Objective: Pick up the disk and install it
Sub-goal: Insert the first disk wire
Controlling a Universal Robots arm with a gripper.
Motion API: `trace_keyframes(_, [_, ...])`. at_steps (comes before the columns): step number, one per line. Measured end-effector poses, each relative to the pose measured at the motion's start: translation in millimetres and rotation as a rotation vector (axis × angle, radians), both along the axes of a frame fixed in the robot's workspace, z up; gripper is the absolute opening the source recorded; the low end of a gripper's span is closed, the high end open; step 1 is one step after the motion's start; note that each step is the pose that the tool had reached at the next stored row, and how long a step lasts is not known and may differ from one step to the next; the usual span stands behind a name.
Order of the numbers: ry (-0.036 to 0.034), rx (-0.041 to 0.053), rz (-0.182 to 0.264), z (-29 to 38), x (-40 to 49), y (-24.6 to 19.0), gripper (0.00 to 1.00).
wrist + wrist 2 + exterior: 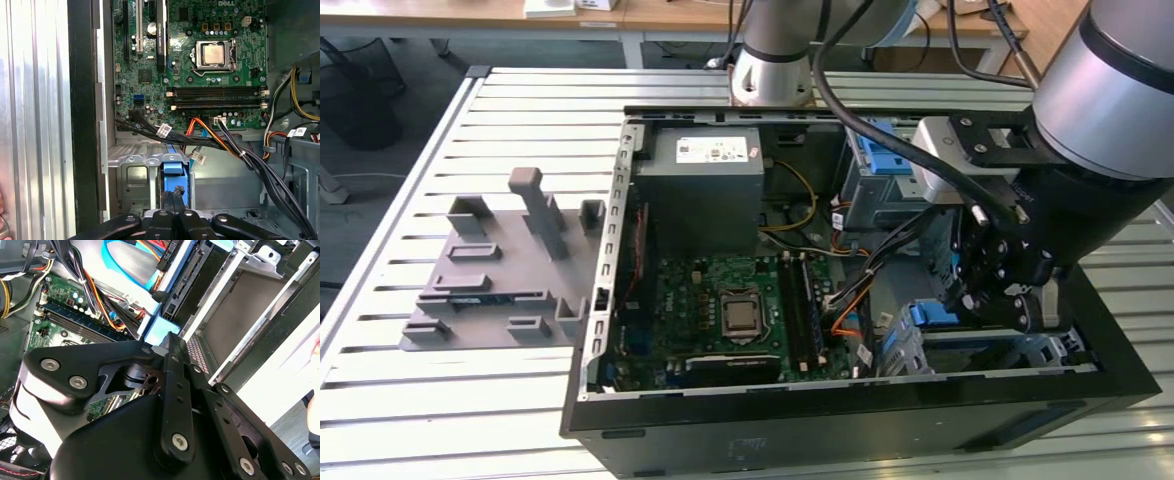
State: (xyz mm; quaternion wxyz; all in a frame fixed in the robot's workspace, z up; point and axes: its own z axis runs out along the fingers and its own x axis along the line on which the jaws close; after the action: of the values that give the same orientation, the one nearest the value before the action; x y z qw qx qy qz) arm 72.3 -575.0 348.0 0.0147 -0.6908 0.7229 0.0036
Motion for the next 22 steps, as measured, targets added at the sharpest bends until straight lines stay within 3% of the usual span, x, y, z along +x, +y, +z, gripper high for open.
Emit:
trace_keyframes(5, [0.0000, 0.0002, 0.000, -0.1, 2.2, 0.0, 0.11])
trace_keyframes(22, [0.0000, 0.0000, 0.000, -0.1, 32.8, 0.1, 0.11])
